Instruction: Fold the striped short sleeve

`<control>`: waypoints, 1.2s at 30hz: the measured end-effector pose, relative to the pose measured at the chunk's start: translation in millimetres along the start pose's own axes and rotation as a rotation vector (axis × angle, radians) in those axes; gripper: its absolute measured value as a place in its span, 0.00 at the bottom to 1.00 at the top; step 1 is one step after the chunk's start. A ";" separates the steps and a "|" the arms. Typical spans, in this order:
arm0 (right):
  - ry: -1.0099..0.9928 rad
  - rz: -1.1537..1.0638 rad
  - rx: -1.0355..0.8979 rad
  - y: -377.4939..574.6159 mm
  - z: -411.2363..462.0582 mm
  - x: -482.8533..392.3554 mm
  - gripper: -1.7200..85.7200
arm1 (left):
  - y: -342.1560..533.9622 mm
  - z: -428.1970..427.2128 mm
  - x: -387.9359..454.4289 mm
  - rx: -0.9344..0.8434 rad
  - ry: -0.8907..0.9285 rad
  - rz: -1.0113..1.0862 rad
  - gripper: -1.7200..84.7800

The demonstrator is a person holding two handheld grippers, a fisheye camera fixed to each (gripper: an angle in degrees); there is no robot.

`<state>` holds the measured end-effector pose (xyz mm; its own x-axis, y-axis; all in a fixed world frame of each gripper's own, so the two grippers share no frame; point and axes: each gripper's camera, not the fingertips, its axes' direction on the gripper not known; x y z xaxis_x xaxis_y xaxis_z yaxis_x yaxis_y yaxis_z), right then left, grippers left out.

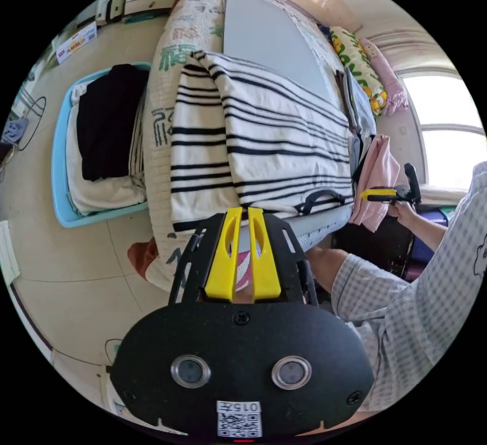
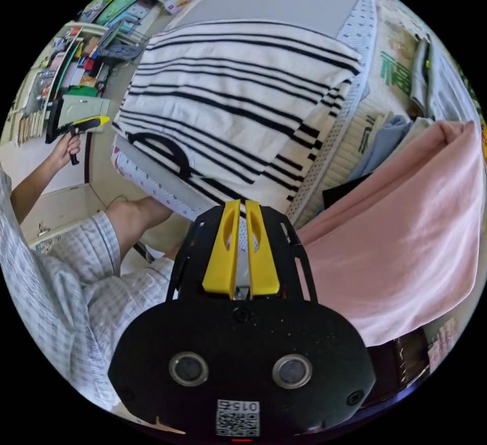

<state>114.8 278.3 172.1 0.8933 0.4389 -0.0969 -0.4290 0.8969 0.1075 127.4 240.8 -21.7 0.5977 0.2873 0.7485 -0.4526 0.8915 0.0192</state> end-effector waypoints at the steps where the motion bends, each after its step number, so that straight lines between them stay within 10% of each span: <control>1: 0.004 0.071 0.064 -8.4 -15.9 16.0 0.07 | -15.0 -2.7 -3.3 0.050 -0.007 -0.038 0.06; 11: -0.272 0.425 0.317 -106.3 -67.4 132.9 0.14 | -184.6 75.3 -28.5 0.190 0.035 -0.176 0.11; 19: -0.015 0.372 0.263 -118.3 -94.5 110.2 0.03 | -229.7 98.1 -27.2 0.163 -0.209 -0.131 0.02; 36: 0.008 -0.320 -0.026 72.9 -102.3 -138.2 0.05 | -42.8 225.5 83.6 -0.307 -0.029 0.504 0.09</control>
<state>-53.7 288.7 92.1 0.9824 0.1346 -0.1292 -0.1298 0.9905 0.0451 47.4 147.7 189.5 0.3385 0.6958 0.6335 -0.4615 0.7095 -0.5326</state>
